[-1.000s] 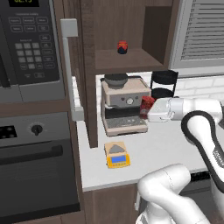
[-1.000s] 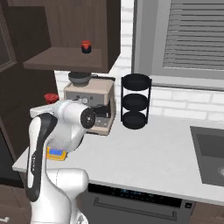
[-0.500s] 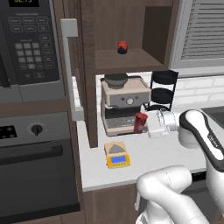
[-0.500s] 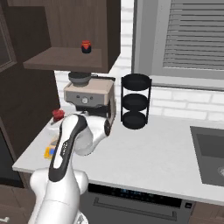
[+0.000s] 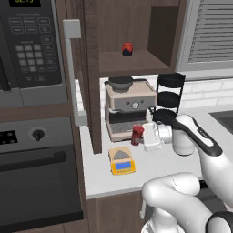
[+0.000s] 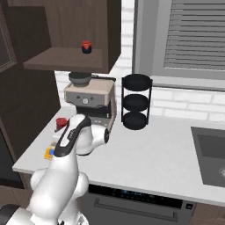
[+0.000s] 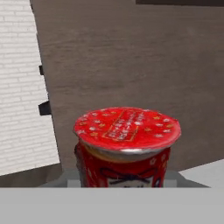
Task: Pick the yogurt and place it on the digital scale for weighing, and close the cabinet.
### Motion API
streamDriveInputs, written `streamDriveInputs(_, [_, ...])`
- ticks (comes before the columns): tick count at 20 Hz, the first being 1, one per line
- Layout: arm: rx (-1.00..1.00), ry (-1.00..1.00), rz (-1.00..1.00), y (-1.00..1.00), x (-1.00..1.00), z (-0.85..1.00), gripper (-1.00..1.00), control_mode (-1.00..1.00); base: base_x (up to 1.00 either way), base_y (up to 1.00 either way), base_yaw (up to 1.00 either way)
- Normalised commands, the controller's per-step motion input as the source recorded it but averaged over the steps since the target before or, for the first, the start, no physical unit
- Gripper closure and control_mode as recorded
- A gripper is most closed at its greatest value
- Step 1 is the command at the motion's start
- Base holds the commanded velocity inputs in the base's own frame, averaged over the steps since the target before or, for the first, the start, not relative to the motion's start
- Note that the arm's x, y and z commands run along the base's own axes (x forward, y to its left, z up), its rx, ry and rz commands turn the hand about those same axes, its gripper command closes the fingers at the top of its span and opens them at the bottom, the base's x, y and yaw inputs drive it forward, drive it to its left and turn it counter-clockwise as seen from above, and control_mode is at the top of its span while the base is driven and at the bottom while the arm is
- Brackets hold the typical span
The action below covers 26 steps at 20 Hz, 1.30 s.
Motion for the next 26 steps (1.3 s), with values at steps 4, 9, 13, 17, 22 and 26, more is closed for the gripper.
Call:
streamDriveInputs(4, [0.0, 0.0, 0.0, 0.32, 0.32, -0.36, 1.0, -1.0, 0.0, 0.0, 0.0])
streamDriveInputs(9, [0.0, 0.01, 0.0, 0.07, 0.21, -0.44, 1.0, -1.0, 0.0, 0.0, 0.0])
streamDriveInputs(13, [0.0, 0.0, 0.0, 0.15, 0.0, -0.32, 1.0, -1.0, 0.0, 0.0, 0.0])
streamDriveInputs(17, [-0.01, 0.0, 0.0, 0.21, 0.0, -0.3, 1.0, -1.0, 0.0, 0.0, 0.0])
streamDriveInputs(22, [-0.01, 0.01, 0.0, 0.14, 0.0, -0.24, 1.0, -1.0, 0.0, 0.0, 0.0])
streamDriveInputs(26, [-0.01, 0.0, 0.0, 0.07, 0.02, -0.27, 1.0, -1.0, 0.0, 0.0, 0.0])
